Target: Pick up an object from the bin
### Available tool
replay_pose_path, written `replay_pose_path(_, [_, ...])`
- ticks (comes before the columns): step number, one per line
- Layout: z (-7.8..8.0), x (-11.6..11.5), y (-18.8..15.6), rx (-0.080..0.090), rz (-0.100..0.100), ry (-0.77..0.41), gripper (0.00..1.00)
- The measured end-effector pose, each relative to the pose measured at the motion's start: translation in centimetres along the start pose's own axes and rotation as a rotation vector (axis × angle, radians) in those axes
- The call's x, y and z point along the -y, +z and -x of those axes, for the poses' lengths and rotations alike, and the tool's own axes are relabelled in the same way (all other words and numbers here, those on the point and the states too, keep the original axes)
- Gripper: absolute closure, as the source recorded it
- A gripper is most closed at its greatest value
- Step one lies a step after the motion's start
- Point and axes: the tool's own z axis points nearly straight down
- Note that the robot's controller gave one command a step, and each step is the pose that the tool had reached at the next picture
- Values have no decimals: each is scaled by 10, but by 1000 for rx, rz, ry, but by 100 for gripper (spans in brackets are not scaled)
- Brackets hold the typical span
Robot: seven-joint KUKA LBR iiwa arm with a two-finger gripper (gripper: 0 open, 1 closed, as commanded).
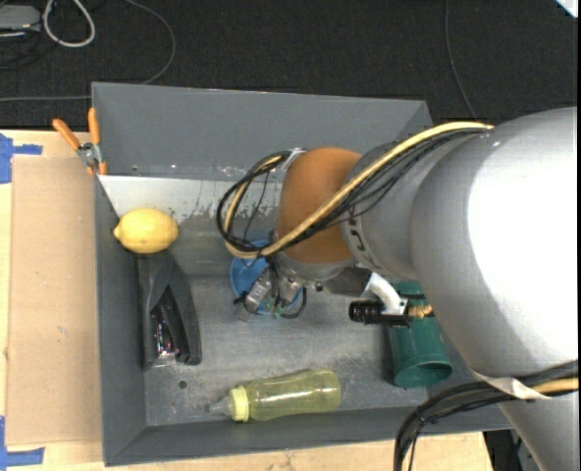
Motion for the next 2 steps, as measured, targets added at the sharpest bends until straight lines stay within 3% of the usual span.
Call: replay_pose_path(2, [-1,1,-31,-5,-4,-2,100])
